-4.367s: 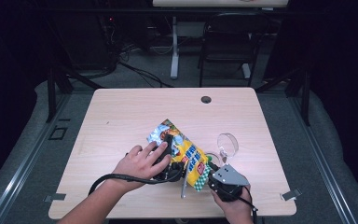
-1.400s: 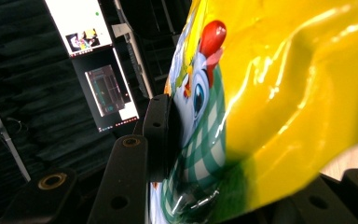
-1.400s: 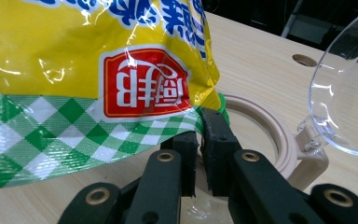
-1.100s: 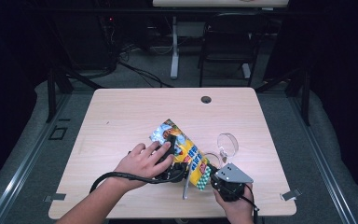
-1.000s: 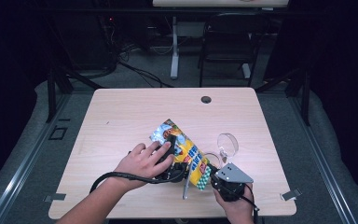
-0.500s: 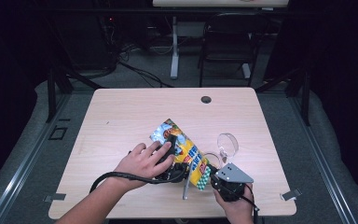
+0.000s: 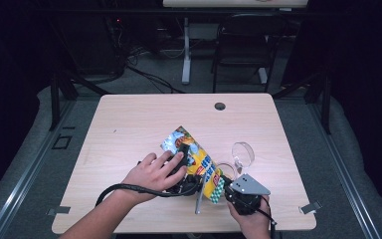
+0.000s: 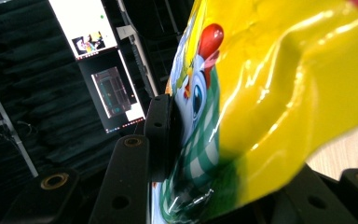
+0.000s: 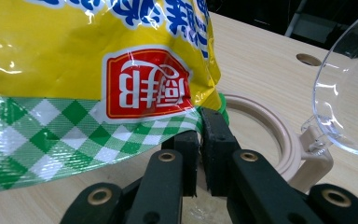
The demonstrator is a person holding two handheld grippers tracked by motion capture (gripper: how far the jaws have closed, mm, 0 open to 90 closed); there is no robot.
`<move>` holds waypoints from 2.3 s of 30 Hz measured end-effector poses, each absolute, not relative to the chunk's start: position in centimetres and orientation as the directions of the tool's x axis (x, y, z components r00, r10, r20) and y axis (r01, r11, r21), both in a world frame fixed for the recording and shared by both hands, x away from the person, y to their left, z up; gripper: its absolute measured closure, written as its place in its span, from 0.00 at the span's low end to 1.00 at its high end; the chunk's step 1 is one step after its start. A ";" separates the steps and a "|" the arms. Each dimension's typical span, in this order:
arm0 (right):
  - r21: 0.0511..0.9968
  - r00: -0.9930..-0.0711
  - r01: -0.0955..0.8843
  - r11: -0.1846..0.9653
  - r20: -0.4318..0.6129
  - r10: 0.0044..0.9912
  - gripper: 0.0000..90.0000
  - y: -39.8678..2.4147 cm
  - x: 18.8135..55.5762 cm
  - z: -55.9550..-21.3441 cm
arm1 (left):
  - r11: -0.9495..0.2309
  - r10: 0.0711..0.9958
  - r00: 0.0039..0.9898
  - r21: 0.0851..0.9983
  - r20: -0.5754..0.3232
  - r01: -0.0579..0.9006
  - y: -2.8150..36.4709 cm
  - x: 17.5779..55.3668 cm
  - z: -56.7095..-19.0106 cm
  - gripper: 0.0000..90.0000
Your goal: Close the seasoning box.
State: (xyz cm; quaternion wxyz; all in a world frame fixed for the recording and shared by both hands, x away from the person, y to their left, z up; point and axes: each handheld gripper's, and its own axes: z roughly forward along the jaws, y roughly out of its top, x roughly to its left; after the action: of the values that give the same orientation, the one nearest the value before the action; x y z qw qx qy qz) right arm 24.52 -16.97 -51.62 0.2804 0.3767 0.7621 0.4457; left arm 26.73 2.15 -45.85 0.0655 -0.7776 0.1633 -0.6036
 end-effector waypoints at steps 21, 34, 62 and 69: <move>0.893 -0.557 0.321 0.315 -0.090 0.825 0.95 -17.1 24.5 -51.6 | -0.929 -0.352 0.199 -0.316 0.915 -0.191 1.9 26.6 -45.8 0.79; 0.894 -0.558 0.321 0.314 -0.089 0.825 0.96 -17.0 24.5 -51.6 | -0.925 -0.363 0.195 -0.327 0.911 -0.193 1.8 26.5 -45.8 0.81; 0.895 -0.556 0.319 0.312 -0.090 0.826 0.96 -17.2 24.4 -51.5 | -0.917 -0.381 0.185 -0.344 0.906 -0.204 1.4 26.3 -45.2 0.83; 0.896 -0.556 0.317 0.310 -0.089 0.826 0.96 -17.2 24.4 -51.5 | -0.918 -0.380 0.193 -0.342 0.905 -0.203 1.4 26.3 -45.2 0.84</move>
State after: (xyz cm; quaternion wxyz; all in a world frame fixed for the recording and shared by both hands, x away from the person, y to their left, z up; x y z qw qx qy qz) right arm 24.42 -17.17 -51.50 0.2824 0.3770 0.7583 0.4506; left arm 26.25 1.35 -45.25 0.0731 -0.7687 0.1895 -0.6065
